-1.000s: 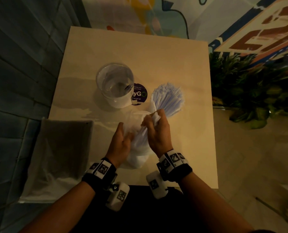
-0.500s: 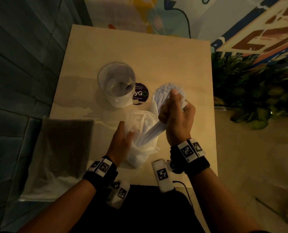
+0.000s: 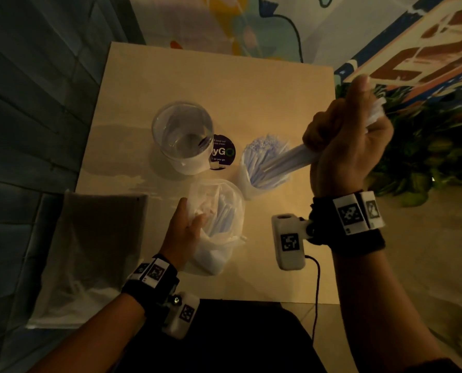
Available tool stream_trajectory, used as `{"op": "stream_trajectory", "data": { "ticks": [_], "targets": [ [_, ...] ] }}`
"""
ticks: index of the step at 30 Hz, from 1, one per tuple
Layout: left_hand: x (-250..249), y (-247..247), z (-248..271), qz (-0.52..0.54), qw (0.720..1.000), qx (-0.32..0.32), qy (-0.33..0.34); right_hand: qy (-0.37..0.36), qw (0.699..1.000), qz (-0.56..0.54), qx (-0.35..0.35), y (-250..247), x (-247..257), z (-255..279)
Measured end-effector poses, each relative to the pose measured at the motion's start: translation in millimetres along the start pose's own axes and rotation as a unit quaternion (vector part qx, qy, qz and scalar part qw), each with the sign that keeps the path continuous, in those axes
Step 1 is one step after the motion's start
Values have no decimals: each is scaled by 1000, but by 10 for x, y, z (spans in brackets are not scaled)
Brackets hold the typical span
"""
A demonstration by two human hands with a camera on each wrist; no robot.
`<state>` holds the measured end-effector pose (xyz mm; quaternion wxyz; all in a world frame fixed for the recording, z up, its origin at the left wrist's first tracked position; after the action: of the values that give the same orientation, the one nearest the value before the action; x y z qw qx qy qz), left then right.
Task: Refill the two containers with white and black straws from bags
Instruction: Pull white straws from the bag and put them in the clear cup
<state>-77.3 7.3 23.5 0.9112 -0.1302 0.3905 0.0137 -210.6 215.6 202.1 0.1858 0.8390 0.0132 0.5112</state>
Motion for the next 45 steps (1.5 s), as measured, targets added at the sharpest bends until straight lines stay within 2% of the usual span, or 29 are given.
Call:
{"op": "stream_trajectory", "data": {
  "ticks": [3,6,9,12,18,20,22,24,26,27,30,32,36,37,41,44,45],
  "targets": [
    [18,-10,3,15,1000,5,-7,-9,999,46,0,-23,-223,-7],
    [12,-10,22,27,999,18,-20,13,992,125,11,-60,-579,92],
    [10,-2,24,29,999,18,-15,36,978,195,65,-130,-849,190],
    [20,1,5,30,999,15,-15,40,969,229,79,-210,-911,191],
    [30,15,-52,22,1000,13,-14,-18,954,286,82,-406,-814,104],
    [9,31,-64,18,1000,16,-10,-51,929,340,139,-457,-831,129],
    [-5,42,-73,13,1000,17,-11,-77,872,414,248,-448,-940,226],
    [-7,47,-81,8,1000,17,-13,-35,803,480,351,-436,-1101,376],
    [-18,48,-82,8,1000,17,-10,16,767,500,402,-452,-1221,495],
    [-22,49,-78,10,1000,17,-10,19,764,502,405,-461,-1237,523],
    [-30,39,-65,18,1000,16,-7,-35,796,489,354,-452,-1162,510],
    [-25,31,-55,19,1000,15,-5,-48,802,490,339,-433,-1155,500],
    [-22,39,-26,14,1000,14,0,1,743,530,408,-399,-1275,570],
    [-29,41,-18,15,1000,14,0,-1,737,534,414,-408,-1286,581],
    [-42,32,-2,15,1000,13,-4,-12,755,550,357,-454,-1278,571],
    [-32,36,-3,5,1000,9,0,27,729,563,388,-464,-1335,635],
    [-30,40,1,5,1000,10,-1,23,734,552,395,-463,-1338,648]
  ]
}}
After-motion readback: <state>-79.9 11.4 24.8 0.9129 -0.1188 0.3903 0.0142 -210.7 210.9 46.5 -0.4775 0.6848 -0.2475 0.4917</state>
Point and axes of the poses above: each hand's wrist, its own z-axis away from the middle knuckle, its own y-axis out of the palm, x = y × z, the point moved 3 cm from there along -z, towards the middle knuckle, and after that the axes turned 13 degrees about -y, right-handed, at the moved point
